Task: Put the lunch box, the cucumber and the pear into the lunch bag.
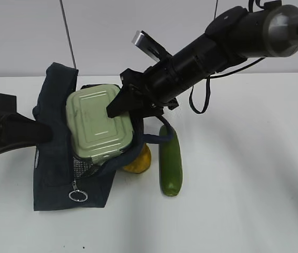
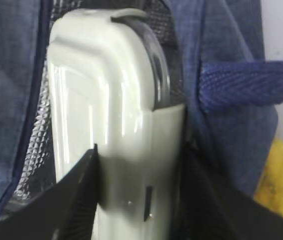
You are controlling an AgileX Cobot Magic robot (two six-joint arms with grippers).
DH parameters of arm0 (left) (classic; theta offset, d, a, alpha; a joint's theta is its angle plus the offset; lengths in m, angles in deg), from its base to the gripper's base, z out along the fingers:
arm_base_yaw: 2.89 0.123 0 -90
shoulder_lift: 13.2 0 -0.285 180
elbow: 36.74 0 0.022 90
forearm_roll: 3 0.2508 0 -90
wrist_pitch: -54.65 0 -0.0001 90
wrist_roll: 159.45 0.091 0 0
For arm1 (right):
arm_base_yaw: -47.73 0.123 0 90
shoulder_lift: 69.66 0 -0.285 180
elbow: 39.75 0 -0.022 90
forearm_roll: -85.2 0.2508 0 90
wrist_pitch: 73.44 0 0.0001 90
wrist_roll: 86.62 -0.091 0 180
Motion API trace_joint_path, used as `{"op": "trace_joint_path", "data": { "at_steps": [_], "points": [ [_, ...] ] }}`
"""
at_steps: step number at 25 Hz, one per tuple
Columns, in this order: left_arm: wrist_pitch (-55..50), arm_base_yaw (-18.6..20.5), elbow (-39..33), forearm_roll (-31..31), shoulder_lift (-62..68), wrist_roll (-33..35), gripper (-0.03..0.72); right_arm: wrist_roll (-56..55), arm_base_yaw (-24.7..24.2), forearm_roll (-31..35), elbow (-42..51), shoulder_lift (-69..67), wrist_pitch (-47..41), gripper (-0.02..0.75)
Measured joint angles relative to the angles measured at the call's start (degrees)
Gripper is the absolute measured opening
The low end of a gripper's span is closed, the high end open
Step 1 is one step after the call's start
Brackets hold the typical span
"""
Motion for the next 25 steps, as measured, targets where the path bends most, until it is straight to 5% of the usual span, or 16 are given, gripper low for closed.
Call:
{"op": "trace_joint_path", "data": {
  "at_steps": [20, 25],
  "points": [
    [0.20, 0.00, 0.00, 0.04, 0.00, 0.04, -0.015, -1.97, 9.29, -0.88, -1.47, -4.61, 13.49, 0.363],
    [-0.04, 0.00, 0.00, 0.04, 0.00, 0.04, -0.015, -2.06, 9.59, -1.38, -1.47, -5.28, 14.18, 0.421]
  ]
}}
